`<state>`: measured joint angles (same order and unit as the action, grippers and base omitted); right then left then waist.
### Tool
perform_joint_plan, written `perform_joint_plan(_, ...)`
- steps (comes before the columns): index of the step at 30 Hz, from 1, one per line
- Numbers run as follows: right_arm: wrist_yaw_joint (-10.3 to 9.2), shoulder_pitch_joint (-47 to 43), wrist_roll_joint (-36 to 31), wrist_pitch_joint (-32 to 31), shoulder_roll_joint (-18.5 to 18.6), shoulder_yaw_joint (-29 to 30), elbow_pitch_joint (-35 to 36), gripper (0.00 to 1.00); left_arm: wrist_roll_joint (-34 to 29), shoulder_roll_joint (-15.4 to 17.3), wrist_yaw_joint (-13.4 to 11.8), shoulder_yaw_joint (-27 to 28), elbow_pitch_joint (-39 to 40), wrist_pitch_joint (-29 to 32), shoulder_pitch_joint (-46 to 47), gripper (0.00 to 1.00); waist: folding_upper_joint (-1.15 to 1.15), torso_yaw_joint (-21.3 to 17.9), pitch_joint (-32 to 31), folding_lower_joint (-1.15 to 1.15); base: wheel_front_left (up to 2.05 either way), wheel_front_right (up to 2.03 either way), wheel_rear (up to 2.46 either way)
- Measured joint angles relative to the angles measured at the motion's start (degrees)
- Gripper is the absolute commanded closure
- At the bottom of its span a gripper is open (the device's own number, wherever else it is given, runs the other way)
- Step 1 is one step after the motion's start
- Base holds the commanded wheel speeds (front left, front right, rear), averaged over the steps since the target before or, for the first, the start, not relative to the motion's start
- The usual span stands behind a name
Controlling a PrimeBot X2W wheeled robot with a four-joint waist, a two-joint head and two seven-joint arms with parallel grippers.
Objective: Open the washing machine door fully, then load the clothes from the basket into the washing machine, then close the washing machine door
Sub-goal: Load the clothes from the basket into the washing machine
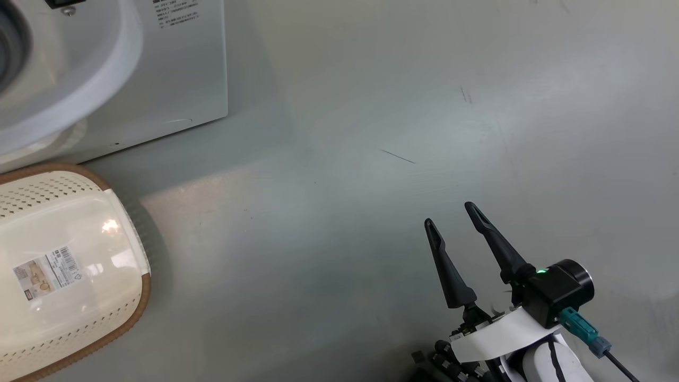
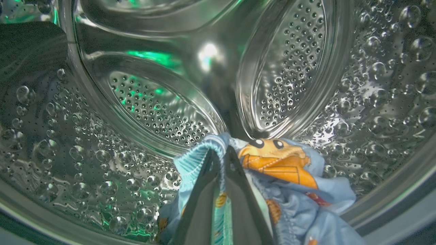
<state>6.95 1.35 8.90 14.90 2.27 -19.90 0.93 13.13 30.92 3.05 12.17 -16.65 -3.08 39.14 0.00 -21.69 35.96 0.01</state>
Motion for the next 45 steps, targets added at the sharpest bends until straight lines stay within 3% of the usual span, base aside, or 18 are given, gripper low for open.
perform_joint_plan(20, -0.60, 0.43, 0.77, 0.00, -0.05, -0.45, 0.59, 0.00, -4.45, 1.52, -2.53, -2.87, -9.17, -8.27, 14.42, 1.00, 0.00, 0.10, 3.81, 0.00, 0.00, 0.00, 0.00)
perform_joint_plan(23, -0.63, 0.50, 0.94, 0.00, -0.07, -0.67, 0.58, 0.00, -4.52, 1.16, -2.56, -3.45, -11.54, -8.04, 14.66, 0.71, 0.00, 0.15, 3.88, 0.00, 0.00, 0.00, 0.00)
perform_joint_plan(24, -0.63, 0.53, 1.13, 0.00, -0.07, -0.71, 0.58, 0.00, -4.48, 0.92, -2.56, -3.52, -12.41, -7.94, 14.74, 0.64, 0.00, 0.18, 3.89, 0.00, 0.00, 0.00, 0.00)
perform_joint_plan(25, -0.82, 0.54, 1.18, 0.00, -0.05, -0.77, 0.56, 0.00, -4.48, 0.73, -2.56, -3.71, -13.05, -7.72, 14.82, 0.64, 0.00, 0.21, 3.88, 0.00, 0.00, 0.00, 0.00)
perform_joint_plan(26, -1.14, 0.58, 1.21, 0.00, -0.08, -0.80, 0.55, 0.00, -4.47, 0.56, -2.56, -3.82, -13.89, -7.50, 14.97, 0.55, 0.00, 0.24, 3.85, 0.00, 0.00, 0.00, 0.00)
perform_joint_plan(27, -1.25, 0.61, 1.25, 0.00, -0.07, -0.78, 0.56, 0.00, -4.47, 0.31, -2.57, -3.92, -14.69, -7.20, 15.21, 0.36, 0.00, 0.29, 3.80, 0.00, 0.00, 0.00, 0.00)
perform_joint_plan(28, -1.60, 0.62, 1.29, 0.00, -0.08, -0.62, 0.56, 0.00, -4.46, -0.02, -2.58, -4.26, -15.26, -7.12, 15.37, 0.03, 0.00, 0.39, 3.74, 0.00, 0.00, 0.00, 0.00)
perform_joint_plan(45, -2.54, 2.54, 2.49, 0.00, 0.00, 0.57, 0.14, 0.00, -4.42, -5.81, -4.66, -6.64, -23.54, -4.72, 19.12, 0.00, 0.00, 4.39, 1.62, -0.01, 0.00, 0.00, 0.00)
